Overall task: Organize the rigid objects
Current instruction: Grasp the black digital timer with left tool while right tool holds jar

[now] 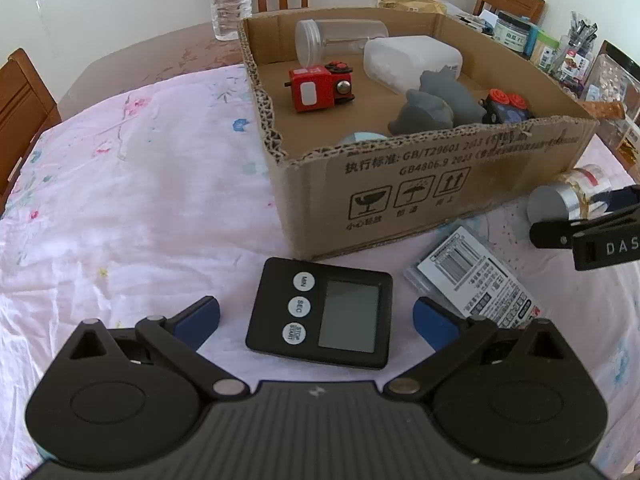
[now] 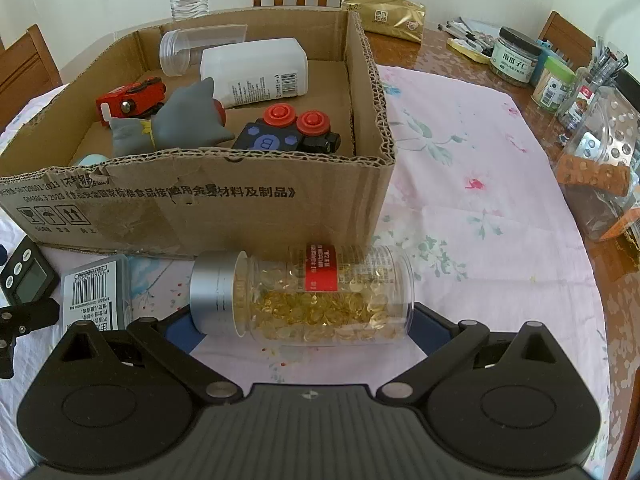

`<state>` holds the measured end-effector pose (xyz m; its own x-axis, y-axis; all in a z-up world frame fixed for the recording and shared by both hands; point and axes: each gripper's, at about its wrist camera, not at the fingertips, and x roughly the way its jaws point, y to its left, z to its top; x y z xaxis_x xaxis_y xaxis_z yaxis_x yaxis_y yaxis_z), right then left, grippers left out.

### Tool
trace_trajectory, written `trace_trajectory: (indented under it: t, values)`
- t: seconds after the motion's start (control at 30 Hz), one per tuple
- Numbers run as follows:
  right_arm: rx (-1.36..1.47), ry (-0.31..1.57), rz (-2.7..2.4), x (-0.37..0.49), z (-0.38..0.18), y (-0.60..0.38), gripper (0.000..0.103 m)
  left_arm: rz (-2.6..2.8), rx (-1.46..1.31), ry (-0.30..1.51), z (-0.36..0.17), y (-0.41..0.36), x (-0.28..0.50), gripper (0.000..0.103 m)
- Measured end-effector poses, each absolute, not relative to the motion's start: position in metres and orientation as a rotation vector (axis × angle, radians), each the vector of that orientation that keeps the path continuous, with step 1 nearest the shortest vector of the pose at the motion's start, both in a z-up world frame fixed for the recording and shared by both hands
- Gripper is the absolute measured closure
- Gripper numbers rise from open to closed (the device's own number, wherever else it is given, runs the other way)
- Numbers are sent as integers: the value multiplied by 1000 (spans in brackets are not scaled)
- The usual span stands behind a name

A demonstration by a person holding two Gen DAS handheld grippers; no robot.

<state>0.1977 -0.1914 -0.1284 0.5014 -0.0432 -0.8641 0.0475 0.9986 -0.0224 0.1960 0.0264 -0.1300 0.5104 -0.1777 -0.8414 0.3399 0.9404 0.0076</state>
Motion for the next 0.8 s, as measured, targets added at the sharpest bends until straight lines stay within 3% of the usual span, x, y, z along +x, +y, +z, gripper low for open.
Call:
trace_trajectory:
  t: [0.13, 0.23, 0.8]
  values:
    - [2, 1041, -52, 197, -128, -191, 0, -301, 171, 982, -129, 24, 193, 6]
    - [0, 1036, -49, 197, -128, -191, 0, -286, 169, 984, -131, 24, 193, 0]
    - [0, 1036, -48, 196, -128, -191, 0, -275, 161, 986, -132, 25, 195, 0]
